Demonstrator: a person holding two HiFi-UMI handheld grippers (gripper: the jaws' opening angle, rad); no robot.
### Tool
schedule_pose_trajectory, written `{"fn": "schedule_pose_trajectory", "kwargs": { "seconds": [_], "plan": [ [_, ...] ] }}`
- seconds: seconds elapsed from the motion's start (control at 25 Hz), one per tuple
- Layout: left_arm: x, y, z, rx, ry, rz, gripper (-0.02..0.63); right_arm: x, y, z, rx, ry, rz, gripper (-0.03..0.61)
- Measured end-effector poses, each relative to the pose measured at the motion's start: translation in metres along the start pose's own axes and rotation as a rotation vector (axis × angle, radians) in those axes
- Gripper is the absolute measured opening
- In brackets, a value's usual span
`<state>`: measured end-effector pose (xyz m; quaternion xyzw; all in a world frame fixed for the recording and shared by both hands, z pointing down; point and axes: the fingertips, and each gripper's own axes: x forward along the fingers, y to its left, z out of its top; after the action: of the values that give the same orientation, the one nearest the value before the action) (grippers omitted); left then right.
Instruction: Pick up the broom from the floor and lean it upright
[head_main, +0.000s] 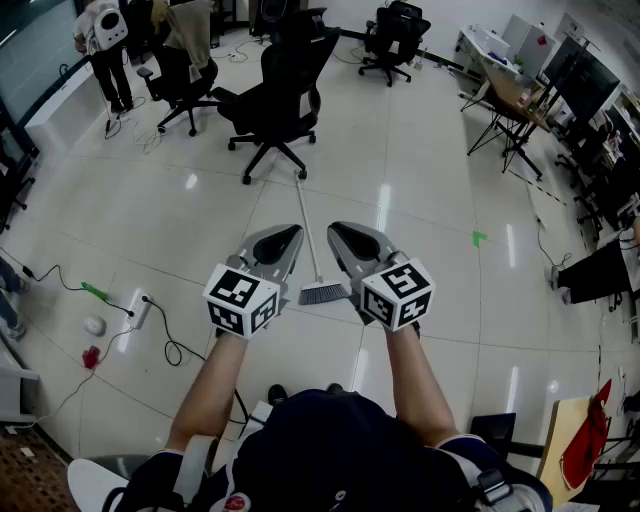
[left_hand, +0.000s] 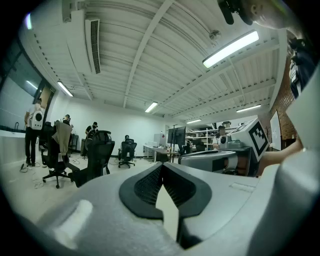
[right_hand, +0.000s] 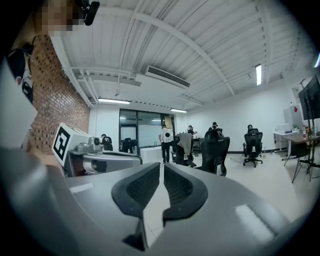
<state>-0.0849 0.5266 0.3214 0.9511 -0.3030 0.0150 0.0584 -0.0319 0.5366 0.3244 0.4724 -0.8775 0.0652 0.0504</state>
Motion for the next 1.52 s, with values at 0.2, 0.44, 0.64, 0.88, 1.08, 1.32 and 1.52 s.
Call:
{"fn": "schedule_pose_trajectory", "kwargs": {
  "seconds": [0.2, 0.44, 0.64, 0.88, 1.08, 1.32, 1.52],
  "plan": [
    [-0.016, 0.026, 0.001, 0.015, 0.006, -0.011, 0.002, 0.022, 0.015, -0.001, -0.008, 0.020, -0.012, 0.021],
    [-0.013, 0.051, -0.007, 0.019, 0.030, -0.025, 0.000, 0.041, 0.012, -0.006, -0.015, 0.032, -0.028, 0.021],
    [0.015, 0.084, -0.020, 0.005, 0.044, -0.012, 0.001, 0.073, -0.016, -0.017, -0.013, 0.050, -0.006, 0.021],
    [0.071, 0.124, -0.030, 0.027, 0.066, 0.033, 0.000, 0.117, -0.079, -0.019, -0.008, 0.022, 0.021, 0.021],
    [0.122, 0.151, -0.015, 0.023, 0.060, 0.051, 0.000, 0.152, -0.136, 0.000, -0.012, -0.007, 0.037, 0.021],
    [0.165, 0.205, -0.012, 0.031, 0.081, 0.091, 0.001, 0.211, -0.179, 0.002, 0.022, -0.012, 0.081, 0.021],
    [0.184, 0.262, -0.008, 0.017, 0.067, 0.092, 0.000, 0.268, -0.190, -0.001, 0.019, 0.026, 0.095, 0.021]
  ]
}}
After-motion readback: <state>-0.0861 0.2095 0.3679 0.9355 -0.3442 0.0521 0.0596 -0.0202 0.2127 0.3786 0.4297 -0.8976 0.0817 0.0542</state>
